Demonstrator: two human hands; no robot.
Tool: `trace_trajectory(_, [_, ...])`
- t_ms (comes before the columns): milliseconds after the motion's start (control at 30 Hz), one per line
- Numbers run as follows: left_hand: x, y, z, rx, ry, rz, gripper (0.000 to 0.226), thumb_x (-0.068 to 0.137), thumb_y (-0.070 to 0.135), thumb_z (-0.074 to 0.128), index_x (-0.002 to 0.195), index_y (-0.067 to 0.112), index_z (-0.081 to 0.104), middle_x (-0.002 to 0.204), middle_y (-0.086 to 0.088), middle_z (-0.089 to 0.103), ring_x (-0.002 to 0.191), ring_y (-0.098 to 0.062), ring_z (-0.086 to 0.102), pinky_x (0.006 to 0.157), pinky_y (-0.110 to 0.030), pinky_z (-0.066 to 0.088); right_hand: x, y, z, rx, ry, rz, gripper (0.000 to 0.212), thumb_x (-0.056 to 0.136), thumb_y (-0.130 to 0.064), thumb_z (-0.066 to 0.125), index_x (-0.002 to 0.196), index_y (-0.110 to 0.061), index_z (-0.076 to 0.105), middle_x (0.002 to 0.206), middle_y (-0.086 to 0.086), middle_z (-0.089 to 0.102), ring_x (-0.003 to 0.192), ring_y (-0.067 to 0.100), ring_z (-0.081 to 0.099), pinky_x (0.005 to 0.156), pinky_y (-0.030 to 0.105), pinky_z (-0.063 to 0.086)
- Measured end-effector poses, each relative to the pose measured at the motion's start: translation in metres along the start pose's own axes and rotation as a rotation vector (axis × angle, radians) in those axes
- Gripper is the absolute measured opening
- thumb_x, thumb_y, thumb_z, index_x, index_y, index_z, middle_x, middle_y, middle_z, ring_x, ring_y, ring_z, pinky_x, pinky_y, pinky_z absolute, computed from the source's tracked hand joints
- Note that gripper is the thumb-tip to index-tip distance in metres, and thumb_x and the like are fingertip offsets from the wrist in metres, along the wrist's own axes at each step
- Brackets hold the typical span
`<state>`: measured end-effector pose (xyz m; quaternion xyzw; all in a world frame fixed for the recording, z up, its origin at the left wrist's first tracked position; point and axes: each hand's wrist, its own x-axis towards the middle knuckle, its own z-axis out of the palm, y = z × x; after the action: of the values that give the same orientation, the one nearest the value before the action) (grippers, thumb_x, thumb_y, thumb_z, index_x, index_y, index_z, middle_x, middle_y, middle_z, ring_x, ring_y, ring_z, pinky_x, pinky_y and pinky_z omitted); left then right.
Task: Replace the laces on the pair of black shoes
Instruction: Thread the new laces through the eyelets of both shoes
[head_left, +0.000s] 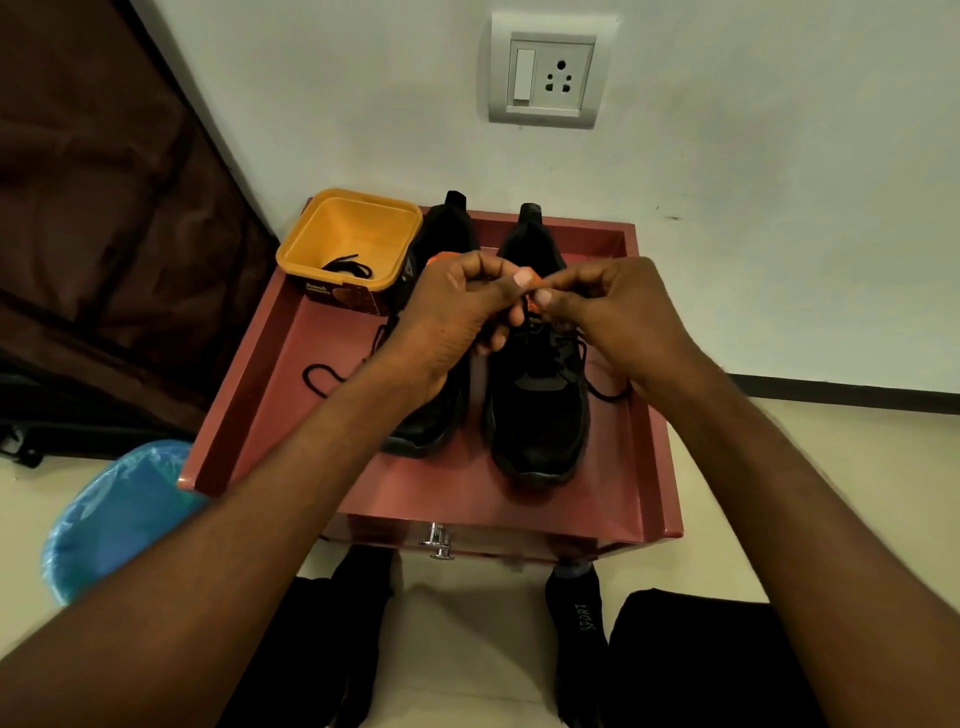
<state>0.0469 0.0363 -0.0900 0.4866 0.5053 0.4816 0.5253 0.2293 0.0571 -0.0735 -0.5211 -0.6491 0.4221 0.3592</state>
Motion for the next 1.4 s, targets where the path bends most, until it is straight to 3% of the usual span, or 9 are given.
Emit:
trace_trajectory(100, [0.002,-0.004,-0.005,0.05,0.01,0.006,0.013,0.104,0.01,0.059,0.107,0.003,0.07,0.08,-0.009,0.072,0.061,-0.017,0.061,0.052,-0.024,0.045,0.002,0.008,-0.008,-0.236,0.126,0.038,0.008,0.091,-0.018,0.077,0.092,-0.026,0.079,0.081,-0.011,0.074,0.075,-0.005,0.069,0.07,0.01,0.05])
trace_trajectory(233, [0.004,-0.005,-0.004,0.187,0.008,0.06,0.014,0.104,0.004,0.056,0.109,0.001,0.069,0.083,-0.011,0.076,0.061,-0.019,0.065,0.051,-0.023,0.045,-0.002,0.005,-0.004,-0.056,-0.042,0.026,0.024,0.092,-0.017,0.077,0.116,-0.018,0.076,0.092,-0.002,0.078,0.085,0.01,0.075,0.078,0.024,0.061])
trace_trajectory(333, [0.003,-0.006,0.001,0.325,0.017,0.13,0.012,0.104,0.005,0.057,0.112,0.004,0.066,0.079,-0.007,0.074,0.058,-0.014,0.064,0.053,-0.022,0.047,0.0,0.006,0.004,-0.143,0.001,-0.024,0.011,0.092,-0.018,0.077,0.102,-0.016,0.081,0.083,-0.003,0.078,0.077,0.006,0.075,0.075,0.021,0.059])
trace_trajectory(433, [0.005,-0.014,0.006,0.735,0.093,0.281,0.031,0.101,0.002,0.055,0.126,0.018,0.066,0.09,0.0,0.07,0.08,-0.012,0.064,0.071,-0.034,0.054,0.001,0.011,0.004,-0.3,0.116,-0.015,0.009,0.093,-0.018,0.073,0.093,-0.02,0.081,0.078,-0.008,0.074,0.07,0.002,0.071,0.067,0.013,0.054])
trace_trajectory(567, [0.01,-0.019,0.011,1.162,0.108,0.315,0.058,0.093,0.003,0.062,0.138,0.04,0.059,0.109,0.003,0.052,0.108,-0.022,0.05,0.089,-0.04,0.032,0.001,0.014,0.004,-0.347,0.14,-0.011,0.018,0.092,-0.014,0.064,0.089,-0.025,0.078,0.076,-0.012,0.071,0.067,-0.002,0.066,0.059,0.008,0.044])
trace_trajectory(867, [0.012,-0.016,0.004,1.11,0.116,0.295,0.028,0.094,0.013,0.071,0.111,0.035,0.071,0.104,0.003,0.059,0.102,-0.019,0.058,0.089,-0.036,0.021,-0.001,0.014,0.012,-0.49,0.062,-0.14,0.012,0.092,-0.017,0.074,0.101,-0.019,0.081,0.095,-0.006,0.076,0.079,0.002,0.065,0.071,0.003,0.041])
trace_trajectory(1033, [0.013,-0.017,-0.011,1.004,0.077,0.288,0.028,0.089,0.007,0.074,0.094,0.035,0.076,0.083,0.011,0.057,0.085,-0.014,0.059,0.1,-0.052,0.039,-0.004,0.016,0.019,-0.524,0.074,-0.148,0.009,0.092,-0.02,0.075,0.098,-0.023,0.081,0.077,-0.021,0.06,0.065,-0.009,0.057,0.058,0.003,0.036])
trace_trajectory(1200, [0.009,-0.023,-0.015,0.837,0.015,0.275,0.034,0.091,-0.003,0.066,0.098,0.028,0.077,0.078,0.005,0.072,0.075,-0.009,0.068,0.069,-0.045,0.059,-0.005,0.02,0.026,-0.476,0.031,-0.071,0.011,0.094,-0.019,0.074,0.102,-0.022,0.082,0.083,-0.02,0.056,0.072,-0.006,0.057,0.059,0.003,0.039])
trace_trajectory(1400, [0.009,-0.027,-0.019,0.782,-0.016,0.249,0.039,0.089,-0.002,0.069,0.114,0.028,0.073,0.081,0.003,0.069,0.076,-0.012,0.067,0.068,-0.045,0.059,-0.009,0.026,0.036,-0.503,0.105,-0.056,0.017,0.094,-0.021,0.074,0.109,-0.026,0.08,0.097,-0.012,0.068,0.074,0.003,0.06,0.066,0.022,0.053])
